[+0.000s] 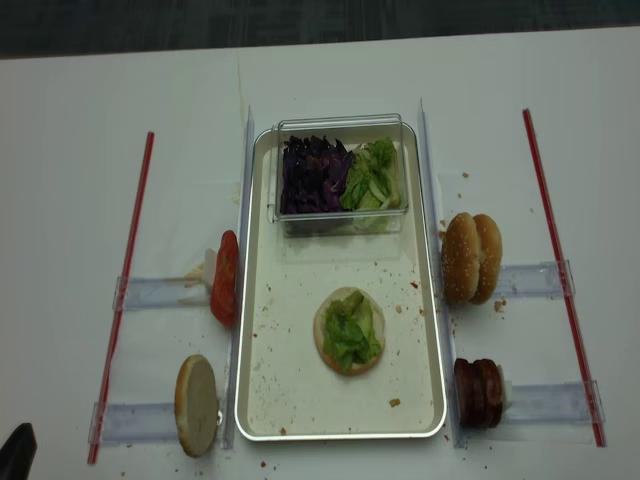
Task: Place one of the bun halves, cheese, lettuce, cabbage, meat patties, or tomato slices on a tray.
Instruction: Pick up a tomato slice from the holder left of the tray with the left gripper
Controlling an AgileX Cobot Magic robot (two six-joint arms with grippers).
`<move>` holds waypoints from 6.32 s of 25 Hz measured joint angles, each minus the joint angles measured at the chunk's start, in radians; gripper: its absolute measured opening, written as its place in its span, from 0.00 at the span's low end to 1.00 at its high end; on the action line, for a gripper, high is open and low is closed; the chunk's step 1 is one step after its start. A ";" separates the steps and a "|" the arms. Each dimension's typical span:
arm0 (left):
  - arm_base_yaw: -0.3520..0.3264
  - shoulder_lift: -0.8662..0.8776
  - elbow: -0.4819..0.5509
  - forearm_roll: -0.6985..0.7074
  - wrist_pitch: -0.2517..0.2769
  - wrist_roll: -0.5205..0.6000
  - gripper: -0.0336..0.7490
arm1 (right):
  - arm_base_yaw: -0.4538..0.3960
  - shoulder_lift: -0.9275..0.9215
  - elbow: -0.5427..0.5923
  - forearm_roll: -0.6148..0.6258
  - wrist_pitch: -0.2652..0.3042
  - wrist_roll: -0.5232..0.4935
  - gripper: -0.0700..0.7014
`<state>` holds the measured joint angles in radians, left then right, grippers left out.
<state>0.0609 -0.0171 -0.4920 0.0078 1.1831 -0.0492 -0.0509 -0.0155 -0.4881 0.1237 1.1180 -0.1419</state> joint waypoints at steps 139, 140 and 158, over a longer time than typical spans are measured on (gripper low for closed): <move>-0.547 1.750 -0.598 0.012 -0.295 -0.374 0.60 | 0.000 0.000 0.000 -0.002 0.003 0.003 0.98; -0.547 1.751 -0.598 0.012 -0.295 -0.374 0.60 | 0.000 0.000 0.000 -0.002 0.003 0.003 0.98; -0.547 1.753 -0.598 0.067 -0.300 -0.372 0.60 | 0.000 0.000 0.000 -0.002 0.003 0.003 0.99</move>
<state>-0.4863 1.7359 -1.0905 0.0745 0.8831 -0.4210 -0.0509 -0.0155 -0.4881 0.1213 1.1214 -0.1386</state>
